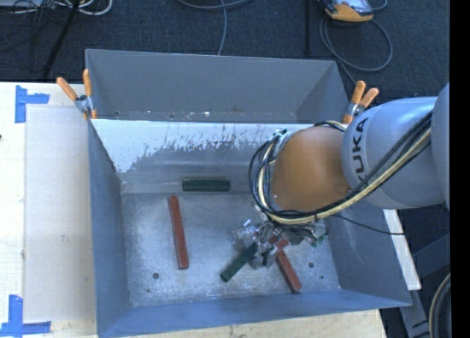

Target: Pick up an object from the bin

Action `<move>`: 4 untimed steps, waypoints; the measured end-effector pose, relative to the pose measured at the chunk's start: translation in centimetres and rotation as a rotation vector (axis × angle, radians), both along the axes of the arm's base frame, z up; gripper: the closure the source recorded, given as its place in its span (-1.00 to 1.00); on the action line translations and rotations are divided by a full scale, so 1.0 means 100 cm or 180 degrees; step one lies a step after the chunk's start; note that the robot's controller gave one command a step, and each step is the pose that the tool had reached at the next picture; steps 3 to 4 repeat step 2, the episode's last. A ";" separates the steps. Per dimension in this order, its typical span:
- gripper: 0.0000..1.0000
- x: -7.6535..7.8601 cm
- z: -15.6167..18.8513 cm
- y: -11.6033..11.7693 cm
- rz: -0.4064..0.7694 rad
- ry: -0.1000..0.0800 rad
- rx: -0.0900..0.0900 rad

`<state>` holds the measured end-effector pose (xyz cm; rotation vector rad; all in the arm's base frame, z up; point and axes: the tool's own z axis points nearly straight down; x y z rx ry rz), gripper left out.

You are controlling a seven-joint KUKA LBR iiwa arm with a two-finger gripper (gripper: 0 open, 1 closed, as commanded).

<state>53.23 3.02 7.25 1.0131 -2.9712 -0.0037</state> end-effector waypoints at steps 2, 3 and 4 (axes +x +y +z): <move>1.00 0.000 0.040 0.000 -0.0004 -0.0004 -0.0002; 1.00 0.000 0.040 0.000 -0.0004 -0.0004 -0.0002; 1.00 0.000 0.040 0.000 -0.0004 -0.0004 -0.0002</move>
Offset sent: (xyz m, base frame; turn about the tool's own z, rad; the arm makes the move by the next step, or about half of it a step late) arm 0.0002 -0.0001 0.0488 0.0000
